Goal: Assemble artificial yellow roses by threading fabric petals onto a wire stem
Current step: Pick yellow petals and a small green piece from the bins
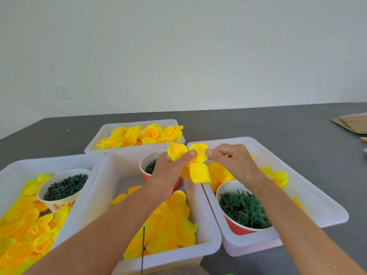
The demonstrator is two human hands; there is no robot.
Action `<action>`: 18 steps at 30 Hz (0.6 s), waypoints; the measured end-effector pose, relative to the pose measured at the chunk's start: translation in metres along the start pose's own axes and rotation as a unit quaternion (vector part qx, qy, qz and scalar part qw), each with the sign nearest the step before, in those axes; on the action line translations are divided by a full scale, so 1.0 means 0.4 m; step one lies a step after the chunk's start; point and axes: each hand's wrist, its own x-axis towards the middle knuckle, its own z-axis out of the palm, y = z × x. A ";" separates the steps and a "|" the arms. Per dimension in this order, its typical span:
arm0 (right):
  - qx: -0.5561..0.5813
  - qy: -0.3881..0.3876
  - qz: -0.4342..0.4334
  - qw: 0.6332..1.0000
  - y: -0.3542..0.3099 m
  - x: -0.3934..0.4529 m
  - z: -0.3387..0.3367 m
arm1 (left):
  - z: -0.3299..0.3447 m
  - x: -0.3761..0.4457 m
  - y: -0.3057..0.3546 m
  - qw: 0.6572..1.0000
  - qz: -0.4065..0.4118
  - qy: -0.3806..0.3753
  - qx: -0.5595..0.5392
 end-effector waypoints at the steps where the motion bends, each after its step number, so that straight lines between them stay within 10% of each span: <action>1: 0.026 -0.039 0.009 0.999 -0.004 -0.001 0.006 | 0.000 -0.001 0.000 1.000 0.007 -0.018 -0.009; 18: 0.137 0.017 0.058 0.989 0.020 0.015 0.032 | -0.012 -0.001 0.003 0.993 0.083 -0.078 -0.007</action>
